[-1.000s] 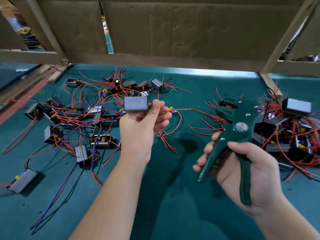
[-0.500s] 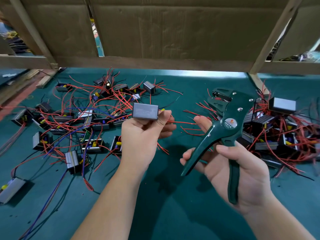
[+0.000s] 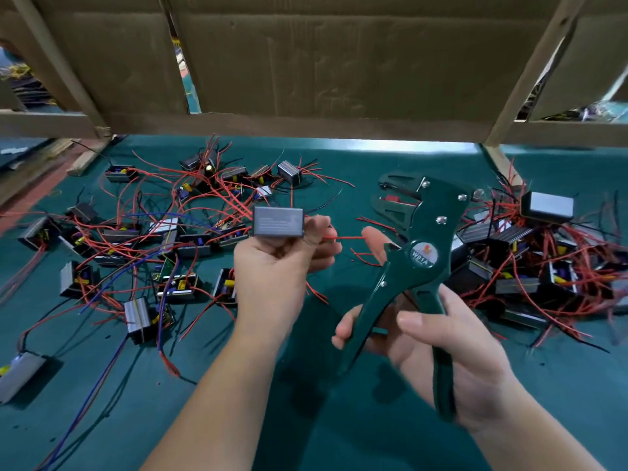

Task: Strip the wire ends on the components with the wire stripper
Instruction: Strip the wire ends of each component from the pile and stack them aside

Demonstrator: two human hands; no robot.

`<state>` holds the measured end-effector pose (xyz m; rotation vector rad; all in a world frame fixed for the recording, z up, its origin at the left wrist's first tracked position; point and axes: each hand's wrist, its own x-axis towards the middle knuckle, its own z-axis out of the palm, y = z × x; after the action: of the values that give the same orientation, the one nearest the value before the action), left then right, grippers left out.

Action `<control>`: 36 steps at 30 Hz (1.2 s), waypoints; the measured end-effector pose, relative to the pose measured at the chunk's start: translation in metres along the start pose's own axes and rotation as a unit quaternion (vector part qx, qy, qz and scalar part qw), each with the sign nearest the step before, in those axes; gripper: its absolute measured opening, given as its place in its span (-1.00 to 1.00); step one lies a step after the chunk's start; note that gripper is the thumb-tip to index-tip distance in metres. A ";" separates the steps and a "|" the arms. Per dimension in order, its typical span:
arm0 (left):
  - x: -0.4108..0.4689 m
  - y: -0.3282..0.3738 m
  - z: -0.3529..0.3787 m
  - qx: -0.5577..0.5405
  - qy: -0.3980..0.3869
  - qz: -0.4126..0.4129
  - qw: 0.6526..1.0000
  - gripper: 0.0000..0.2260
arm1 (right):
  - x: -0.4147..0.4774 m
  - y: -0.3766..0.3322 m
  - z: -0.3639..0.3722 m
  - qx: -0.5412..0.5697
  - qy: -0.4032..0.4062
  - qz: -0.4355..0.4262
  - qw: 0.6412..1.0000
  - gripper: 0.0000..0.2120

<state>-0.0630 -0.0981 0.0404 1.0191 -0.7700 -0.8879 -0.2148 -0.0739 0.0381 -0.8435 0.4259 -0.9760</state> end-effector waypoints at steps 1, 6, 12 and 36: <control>0.000 0.000 0.000 0.002 -0.001 0.000 1.000 -0.90 | -0.001 0.001 0.000 -0.003 0.009 0.000 1.000 -0.29; -0.003 0.003 -0.001 -0.004 0.001 0.027 1.000 -0.86 | 0.002 0.001 -0.001 0.002 0.043 -0.020 0.999 -0.31; -0.007 0.001 0.002 0.011 0.016 0.056 0.998 -0.85 | 0.002 0.000 -0.001 0.010 0.053 -0.039 0.998 -0.33; -0.004 -0.013 -0.007 0.553 -0.160 0.314 0.755 -0.83 | 0.001 -0.002 0.003 -0.015 0.062 0.045 0.997 -0.41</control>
<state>-0.0623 -0.0951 0.0252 1.4673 -1.9185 0.1033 -0.2137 -0.0738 0.0417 -0.7861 0.5827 -0.9430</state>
